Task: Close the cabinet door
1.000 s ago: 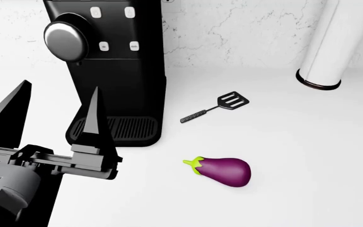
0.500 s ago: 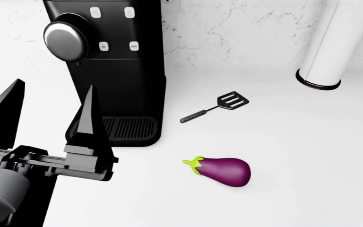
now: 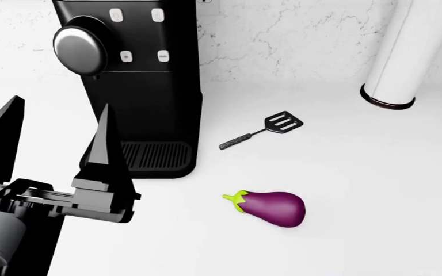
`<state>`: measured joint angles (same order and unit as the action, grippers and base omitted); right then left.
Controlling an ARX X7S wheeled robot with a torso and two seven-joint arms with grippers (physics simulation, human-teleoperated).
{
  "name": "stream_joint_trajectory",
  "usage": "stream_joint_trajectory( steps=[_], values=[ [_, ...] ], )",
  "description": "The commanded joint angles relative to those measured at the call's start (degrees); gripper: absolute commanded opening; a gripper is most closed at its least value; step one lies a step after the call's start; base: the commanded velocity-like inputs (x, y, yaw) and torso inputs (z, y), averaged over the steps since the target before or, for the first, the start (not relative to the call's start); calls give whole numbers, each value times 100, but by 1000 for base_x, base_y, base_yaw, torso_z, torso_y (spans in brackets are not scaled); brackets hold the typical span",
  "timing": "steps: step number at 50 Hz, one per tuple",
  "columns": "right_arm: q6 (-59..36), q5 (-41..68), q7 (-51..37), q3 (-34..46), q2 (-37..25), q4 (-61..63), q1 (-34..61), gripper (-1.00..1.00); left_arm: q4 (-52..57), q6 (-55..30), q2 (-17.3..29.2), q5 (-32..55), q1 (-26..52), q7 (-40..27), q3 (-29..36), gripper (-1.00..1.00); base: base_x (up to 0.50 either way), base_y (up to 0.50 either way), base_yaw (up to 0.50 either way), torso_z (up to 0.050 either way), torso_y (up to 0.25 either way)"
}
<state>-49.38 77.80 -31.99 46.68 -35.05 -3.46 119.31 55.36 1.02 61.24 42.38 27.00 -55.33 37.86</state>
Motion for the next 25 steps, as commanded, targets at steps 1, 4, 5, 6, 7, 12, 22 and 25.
stream_joint_trajectory(
  steps=[1, 4, 5, 6, 7, 12, 22, 25],
  values=[
    [230, -446, 358, 118, 471, -182, 103, 100, 30, 31, 48, 11, -3, -28, -13, 100, 0, 3, 5, 0, 0],
    [248, -512, 371, 170, 510, -194, 69, 100, 31, 51, 62, 16, -7, -31, -20, 100, 4, 2, 5, 0, -3],
    [266, -639, 368, 264, 538, -148, 44, 100, 26, 59, 64, 17, -9, -32, -21, 100, 0, 3, 5, 0, 0],
    [279, -761, 381, 340, 538, -107, 53, 100, 28, 59, 67, 17, -9, -36, -21, 100, 0, 3, 5, 0, 0],
    [319, -962, 380, 460, 545, -44, 52, 100, 44, 71, 83, 11, -19, -44, -26, 100, 0, 0, 5, 0, 0],
    [354, -1376, 350, 742, 593, 39, 35, 100, 42, 76, 81, -1, -18, -48, -16, 100, 2, 3, 5, 2, -2],
    [553, -1958, 385, 1070, 814, -305, -23, 100, 43, 123, 119, 19, -21, -65, -29, 100, 4, 2, 5, 1, -2],
    [609, -2087, 415, 1147, 875, -416, -46, 100, 37, 97, 98, 16, -1, -54, -9, 100, 0, 3, 3, 0, -3]
  ],
)
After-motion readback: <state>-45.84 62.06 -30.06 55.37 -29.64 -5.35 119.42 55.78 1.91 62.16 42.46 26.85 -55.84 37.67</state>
